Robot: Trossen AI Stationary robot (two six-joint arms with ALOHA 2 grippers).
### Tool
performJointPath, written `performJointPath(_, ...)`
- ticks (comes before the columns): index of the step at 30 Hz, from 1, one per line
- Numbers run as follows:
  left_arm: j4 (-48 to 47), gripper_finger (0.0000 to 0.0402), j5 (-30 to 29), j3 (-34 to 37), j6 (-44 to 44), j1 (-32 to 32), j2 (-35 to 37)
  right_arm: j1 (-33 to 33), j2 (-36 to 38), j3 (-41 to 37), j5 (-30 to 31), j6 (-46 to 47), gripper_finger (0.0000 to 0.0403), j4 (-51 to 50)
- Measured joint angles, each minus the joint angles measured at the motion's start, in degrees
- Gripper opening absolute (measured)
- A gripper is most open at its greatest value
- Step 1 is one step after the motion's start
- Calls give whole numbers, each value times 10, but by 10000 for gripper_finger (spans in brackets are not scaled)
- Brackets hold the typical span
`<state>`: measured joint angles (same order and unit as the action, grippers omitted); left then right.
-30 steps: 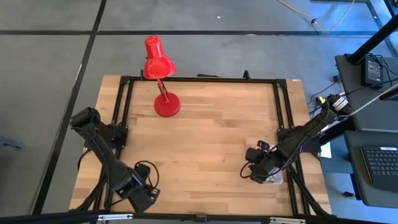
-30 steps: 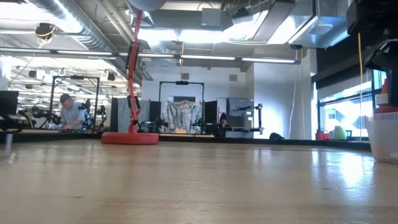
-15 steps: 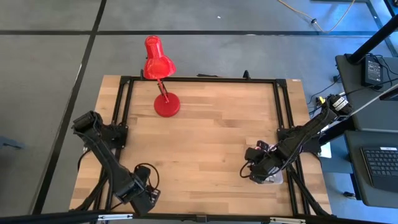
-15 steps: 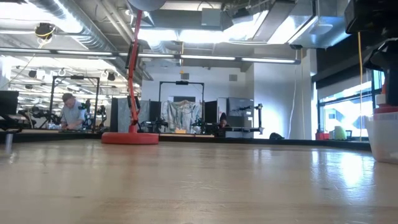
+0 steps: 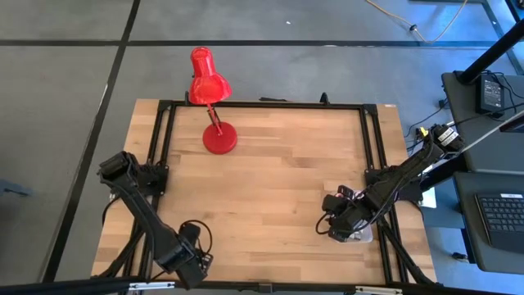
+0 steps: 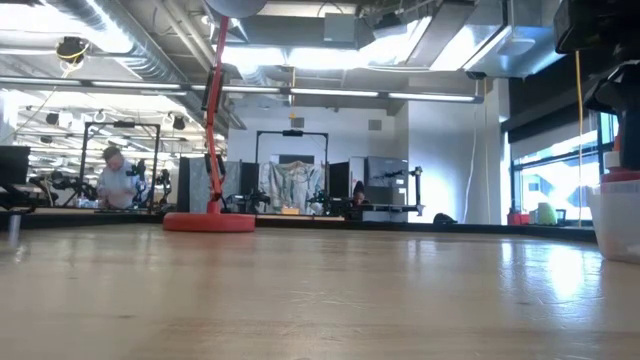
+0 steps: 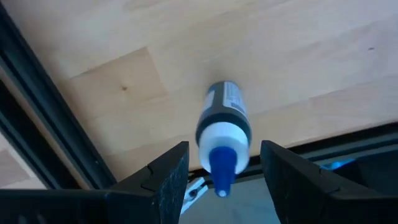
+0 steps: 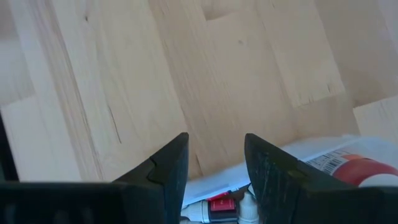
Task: Pick & Place food coloring
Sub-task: Put the big blue bottle into the transparent container
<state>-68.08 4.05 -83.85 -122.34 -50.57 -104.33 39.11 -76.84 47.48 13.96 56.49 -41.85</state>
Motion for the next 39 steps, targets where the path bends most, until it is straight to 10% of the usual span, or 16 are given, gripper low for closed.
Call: performJointPath(39, 15, 115, -48, 0, 43, 5, -12, 0, 0, 0, 0, -9, 158, 3)
